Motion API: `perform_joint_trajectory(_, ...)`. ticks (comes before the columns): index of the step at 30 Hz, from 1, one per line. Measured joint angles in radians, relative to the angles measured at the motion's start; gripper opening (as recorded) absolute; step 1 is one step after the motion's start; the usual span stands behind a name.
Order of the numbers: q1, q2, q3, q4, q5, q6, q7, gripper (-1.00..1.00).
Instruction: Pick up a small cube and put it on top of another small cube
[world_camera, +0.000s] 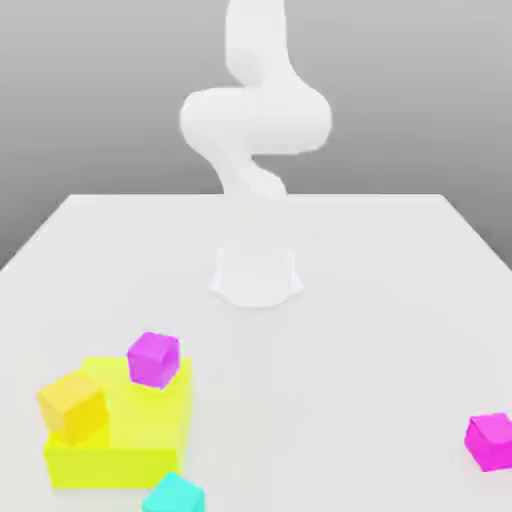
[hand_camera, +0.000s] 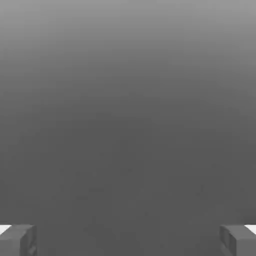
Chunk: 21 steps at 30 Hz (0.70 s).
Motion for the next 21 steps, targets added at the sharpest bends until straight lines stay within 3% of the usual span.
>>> perform_joint_trajectory(13, 0.315, 0.481, -0.039, -0.021, 0.159, 0.146, -0.575, 0.00)
perform_joint_trajectory(21, 0.451, 0.764, 0.018, -0.037, 0.151, 0.245, -0.850, 0.00)
